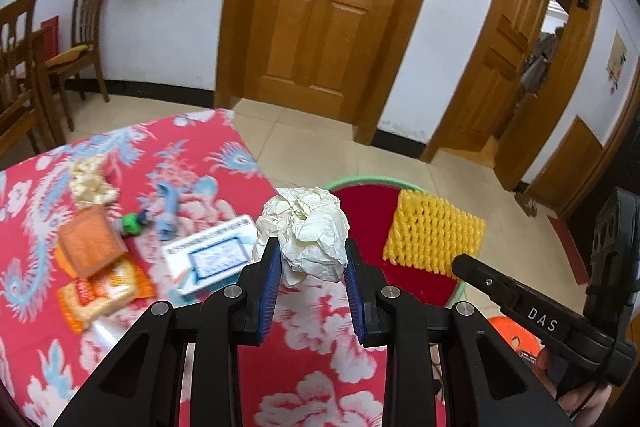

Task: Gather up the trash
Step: 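Carry the paper and foam net over the bin and open both tools, then move the left tool back to the table toward the clear plastic bag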

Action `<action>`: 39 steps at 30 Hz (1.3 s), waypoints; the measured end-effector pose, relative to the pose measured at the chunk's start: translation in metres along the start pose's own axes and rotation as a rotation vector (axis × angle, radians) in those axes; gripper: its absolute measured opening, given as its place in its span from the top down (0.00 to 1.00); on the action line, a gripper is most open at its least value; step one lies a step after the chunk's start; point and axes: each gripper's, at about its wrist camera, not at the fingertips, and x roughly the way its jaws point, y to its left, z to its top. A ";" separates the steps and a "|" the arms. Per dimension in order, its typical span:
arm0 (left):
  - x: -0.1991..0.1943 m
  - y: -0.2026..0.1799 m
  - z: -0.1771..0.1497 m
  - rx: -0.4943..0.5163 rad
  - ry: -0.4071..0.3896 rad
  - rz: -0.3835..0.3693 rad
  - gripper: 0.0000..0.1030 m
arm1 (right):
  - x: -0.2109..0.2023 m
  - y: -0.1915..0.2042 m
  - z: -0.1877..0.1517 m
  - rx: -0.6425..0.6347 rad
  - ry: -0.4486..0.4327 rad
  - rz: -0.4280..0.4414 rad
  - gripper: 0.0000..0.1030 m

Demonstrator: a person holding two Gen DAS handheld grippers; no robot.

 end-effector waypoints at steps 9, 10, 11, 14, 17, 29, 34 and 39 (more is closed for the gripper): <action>0.036 -0.028 -0.005 0.052 0.054 -0.038 0.70 | 0.013 -0.026 0.002 0.050 0.016 -0.060 0.87; 0.040 -0.029 -0.005 0.053 0.059 -0.041 0.70 | 0.015 -0.030 0.001 0.055 0.018 -0.066 0.87; 0.044 -0.029 -0.005 0.055 0.065 -0.043 0.70 | 0.017 -0.033 0.002 0.062 0.022 -0.073 0.87; 0.055 -0.034 -0.005 0.064 0.080 -0.051 0.70 | 0.023 -0.041 0.001 0.081 0.032 -0.087 0.86; 0.064 -0.036 -0.004 0.073 0.093 -0.059 0.69 | 0.028 -0.048 0.000 0.094 0.044 -0.096 0.85; 0.070 -0.036 -0.003 0.055 0.106 -0.039 0.55 | 0.034 -0.057 0.000 0.116 0.055 -0.098 0.70; 0.062 -0.032 -0.001 0.042 0.091 -0.032 0.55 | 0.032 -0.055 0.000 0.117 0.051 -0.099 0.67; 0.051 -0.025 0.000 0.027 0.075 -0.025 0.55 | 0.028 -0.051 0.000 0.115 0.044 -0.093 0.66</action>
